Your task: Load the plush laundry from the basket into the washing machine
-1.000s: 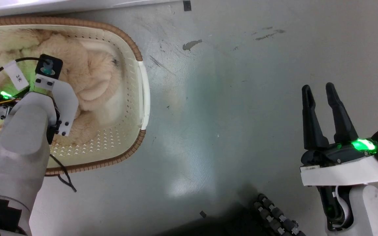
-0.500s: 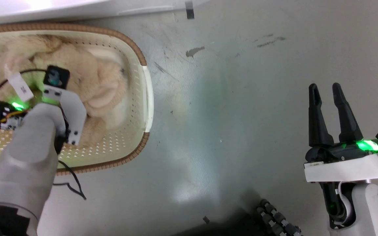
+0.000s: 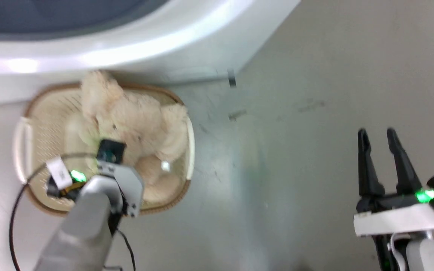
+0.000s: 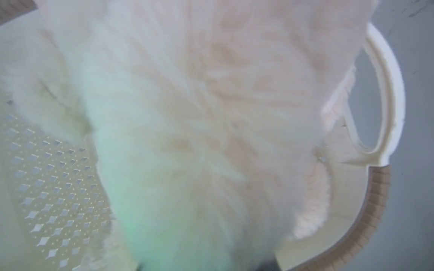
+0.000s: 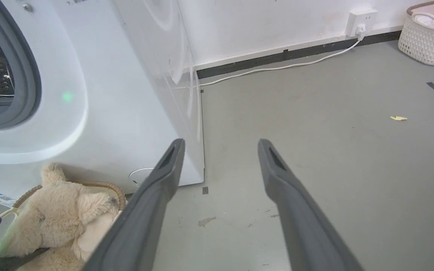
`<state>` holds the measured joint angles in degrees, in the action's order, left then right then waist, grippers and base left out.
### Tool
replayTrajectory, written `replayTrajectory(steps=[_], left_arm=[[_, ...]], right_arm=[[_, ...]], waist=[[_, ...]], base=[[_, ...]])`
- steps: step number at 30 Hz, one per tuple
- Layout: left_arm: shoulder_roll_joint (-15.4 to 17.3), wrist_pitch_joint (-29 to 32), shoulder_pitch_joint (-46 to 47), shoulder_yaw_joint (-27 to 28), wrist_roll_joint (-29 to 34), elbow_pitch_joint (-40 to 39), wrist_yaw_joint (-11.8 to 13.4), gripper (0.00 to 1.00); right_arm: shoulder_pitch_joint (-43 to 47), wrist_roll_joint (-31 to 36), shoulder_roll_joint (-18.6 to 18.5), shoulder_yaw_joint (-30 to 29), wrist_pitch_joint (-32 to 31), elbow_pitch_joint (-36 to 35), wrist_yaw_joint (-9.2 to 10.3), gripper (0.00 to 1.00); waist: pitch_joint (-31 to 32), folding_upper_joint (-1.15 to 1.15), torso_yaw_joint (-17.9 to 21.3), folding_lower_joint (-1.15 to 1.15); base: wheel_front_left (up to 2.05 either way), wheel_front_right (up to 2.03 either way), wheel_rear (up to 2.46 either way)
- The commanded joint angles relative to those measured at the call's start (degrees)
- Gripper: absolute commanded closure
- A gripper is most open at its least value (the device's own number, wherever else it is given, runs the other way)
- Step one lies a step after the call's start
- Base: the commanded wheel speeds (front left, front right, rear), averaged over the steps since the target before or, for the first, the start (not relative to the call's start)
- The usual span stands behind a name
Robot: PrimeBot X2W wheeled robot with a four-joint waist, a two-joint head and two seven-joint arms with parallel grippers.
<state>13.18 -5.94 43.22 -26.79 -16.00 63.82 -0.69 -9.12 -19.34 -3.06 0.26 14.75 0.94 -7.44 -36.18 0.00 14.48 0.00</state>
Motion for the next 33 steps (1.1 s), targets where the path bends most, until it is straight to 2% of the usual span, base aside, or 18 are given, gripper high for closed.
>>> replayTrajectory(steps=[1,6,12,14,16,17,18,25,28,33], left_arm=[[-0.5,-2.5,-1.7,0.4,-0.7,-0.2,-0.2,1.00],[-2.6,-7.8,-6.2,0.6,-1.9,-1.5,-0.8,1.00],[-4.0,-8.9,-12.1,-0.2,-1.6,-5.1,-1.1,1.00],[-4.6,-9.0,-17.4,-0.1,-1.5,-9.9,-0.4,1.00],[-4.7,-9.0,-18.9,0.3,-1.7,-11.5,-0.2,1.00],[-4.7,-9.0,-21.8,1.4,-2.3,-15.3,0.4,1.00],[-4.7,-9.0,-21.8,1.4,-2.3,-15.3,0.4,1.00],[-3.4,-9.1,-29.6,5.9,-1.5,-30.5,3.2,1.00],[-2.3,-9.1,-30.7,6.3,1.1,-36.3,4.8,1.00],[-1.2,-9.1,-29.6,7.6,3.0,-43.8,5.8,1.00]], right_arm=[[1.5,1.0,0.2,-0.2,0.2,0.0,-0.05,0.00],[5.2,3.3,0.2,-0.3,0.2,-0.1,-0.05,0.00],[9.2,5.5,0.2,-0.7,0.2,0.1,-0.05,0.00],[12.0,6.4,0.2,-0.5,0.2,0.6,-0.05,0.00],[12.6,6.5,0.2,-0.4,0.2,0.7,-0.05,0.00],[13.7,6.6,0.2,-0.2,0.2,0.7,-0.05,0.00],[13.7,6.6,0.2,-0.2,0.2,0.7,-0.05,0.00],[15.3,6.3,0.2,0.3,0.2,0.1,-0.05,0.00],[14.9,6.6,0.2,0.5,0.2,-0.6,-0.05,0.00],[13.3,6.5,0.2,0.1,0.2,-1.8,-0.05,0.00]], waist=[[8.7,0.00,-3.5,0.00],[16.1,0.00,-6.4,0.00],[23.2,0.00,-9.1,0.00],[28.2,0.00,-10.4,0.00],[29.3,0.00,-10.6,0.00],[30.7,0.00,-10.8,0.00],[30.7,0.00,-10.8,0.00],[31.8,0.00,-11.0,0.00],[30.2,0.00,-10.9,0.00],[26.2,0.00,-10.3,0.00]], base=[[0.00,0.00,0.00],[0.00,0.00,0.00],[0.00,0.00,0.00],[0.00,0.00,0.00],[0.00,0.00,0.00],[0.00,0.00,0.00],[0.00,0.00,0.00],[0.00,0.00,0.00],[0.00,0.00,0.00],[0.00,0.00,0.00]])
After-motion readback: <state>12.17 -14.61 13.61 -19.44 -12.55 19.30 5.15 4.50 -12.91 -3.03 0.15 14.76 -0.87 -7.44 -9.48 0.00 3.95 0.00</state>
